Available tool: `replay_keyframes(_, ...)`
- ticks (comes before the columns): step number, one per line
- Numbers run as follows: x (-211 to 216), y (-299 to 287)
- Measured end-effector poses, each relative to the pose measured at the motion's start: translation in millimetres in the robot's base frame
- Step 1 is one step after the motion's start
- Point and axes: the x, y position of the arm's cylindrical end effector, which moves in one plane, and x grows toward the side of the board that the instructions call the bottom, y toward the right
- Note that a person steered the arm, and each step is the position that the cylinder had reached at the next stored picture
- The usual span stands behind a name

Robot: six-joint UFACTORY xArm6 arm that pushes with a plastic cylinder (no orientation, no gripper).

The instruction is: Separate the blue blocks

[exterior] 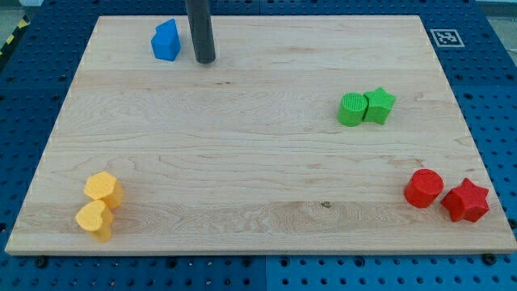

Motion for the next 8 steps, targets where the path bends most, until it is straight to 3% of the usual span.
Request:
replay_keyframes(1, -24, -23)
replay_keyframes(8, -63, -80)
